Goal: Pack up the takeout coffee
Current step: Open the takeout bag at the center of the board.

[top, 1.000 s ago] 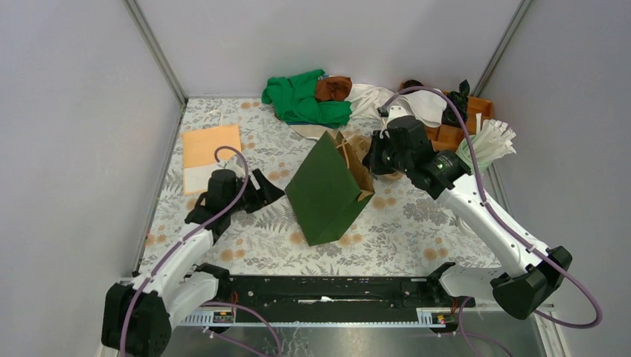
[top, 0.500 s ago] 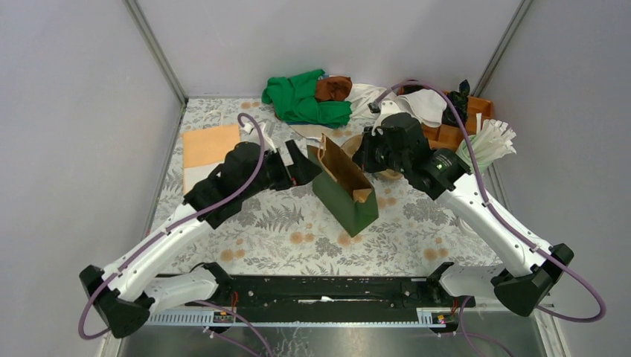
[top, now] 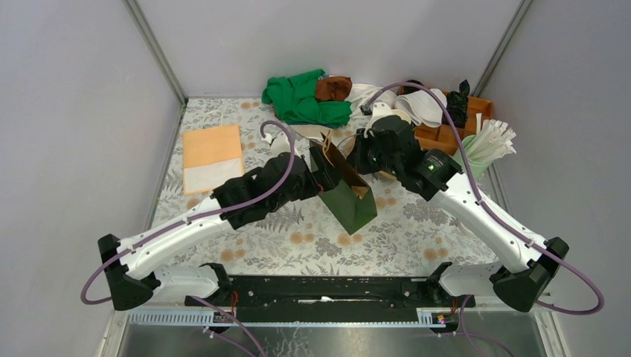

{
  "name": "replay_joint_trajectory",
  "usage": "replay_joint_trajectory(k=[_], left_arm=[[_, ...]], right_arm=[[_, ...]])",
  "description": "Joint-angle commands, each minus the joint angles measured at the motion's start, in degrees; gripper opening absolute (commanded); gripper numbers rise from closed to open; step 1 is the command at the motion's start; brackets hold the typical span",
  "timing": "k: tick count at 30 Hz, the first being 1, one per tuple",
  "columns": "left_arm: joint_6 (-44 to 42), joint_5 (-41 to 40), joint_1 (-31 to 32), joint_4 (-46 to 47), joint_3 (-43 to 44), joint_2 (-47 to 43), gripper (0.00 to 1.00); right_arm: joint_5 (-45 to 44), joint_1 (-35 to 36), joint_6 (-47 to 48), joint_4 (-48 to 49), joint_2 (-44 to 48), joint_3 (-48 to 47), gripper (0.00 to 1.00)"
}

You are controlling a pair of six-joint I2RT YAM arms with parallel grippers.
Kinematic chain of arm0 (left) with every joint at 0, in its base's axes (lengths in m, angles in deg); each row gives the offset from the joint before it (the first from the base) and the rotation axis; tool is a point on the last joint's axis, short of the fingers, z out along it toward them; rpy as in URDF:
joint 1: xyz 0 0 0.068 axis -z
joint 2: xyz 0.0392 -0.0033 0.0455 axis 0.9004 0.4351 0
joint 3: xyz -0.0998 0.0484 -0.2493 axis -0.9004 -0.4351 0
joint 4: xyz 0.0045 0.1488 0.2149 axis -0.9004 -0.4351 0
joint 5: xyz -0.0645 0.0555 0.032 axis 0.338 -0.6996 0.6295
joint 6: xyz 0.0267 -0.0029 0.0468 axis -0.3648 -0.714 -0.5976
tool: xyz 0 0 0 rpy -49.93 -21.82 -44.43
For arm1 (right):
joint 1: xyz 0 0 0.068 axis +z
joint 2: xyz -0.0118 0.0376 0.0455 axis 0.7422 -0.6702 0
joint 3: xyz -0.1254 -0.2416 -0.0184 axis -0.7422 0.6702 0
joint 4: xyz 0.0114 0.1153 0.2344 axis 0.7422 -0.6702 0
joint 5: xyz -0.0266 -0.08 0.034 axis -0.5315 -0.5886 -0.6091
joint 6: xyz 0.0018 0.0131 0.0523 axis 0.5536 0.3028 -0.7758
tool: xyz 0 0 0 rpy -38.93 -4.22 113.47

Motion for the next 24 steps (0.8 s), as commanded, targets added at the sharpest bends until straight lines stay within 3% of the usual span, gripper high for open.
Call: replay_joint_trajectory(k=[1, 4, 8, 10, 19, 24], left_arm=[[5.44, -8.78, 1.19, 0.01, 5.66, 3.48, 0.99], [5.80, -11.56, 1.82, -1.23, 7.57, 6.04, 0.95], [3.99, -17.42, 1.85, -1.84, 6.82, 5.62, 0.60], [3.29, -20.17, 1.86, -3.68, 7.35, 5.71, 0.53], [-4.66, -24.88, 1.19, -8.21, 10.01, 6.43, 0.53], [-9.81, -21.68, -0.43, -7.81, 10.32, 5.02, 0.53]], right_arm=[[-1.63, 1.13, -0.42, 3.26, 0.47, -0.92, 0.00], [-1.88, 1.31, -0.45, 3.23, 0.93, -0.72, 0.00], [-2.43, 1.35, -0.27, 2.72, 1.57, -0.43, 0.00], [-3.11, 1.31, -0.13, 2.38, 2.04, -0.19, 0.00], [-8.07, 1.32, 0.22, -1.65, 3.27, -0.01, 0.05], [-10.26, 1.31, 0.39, -4.31, 3.40, 0.64, 0.26]])
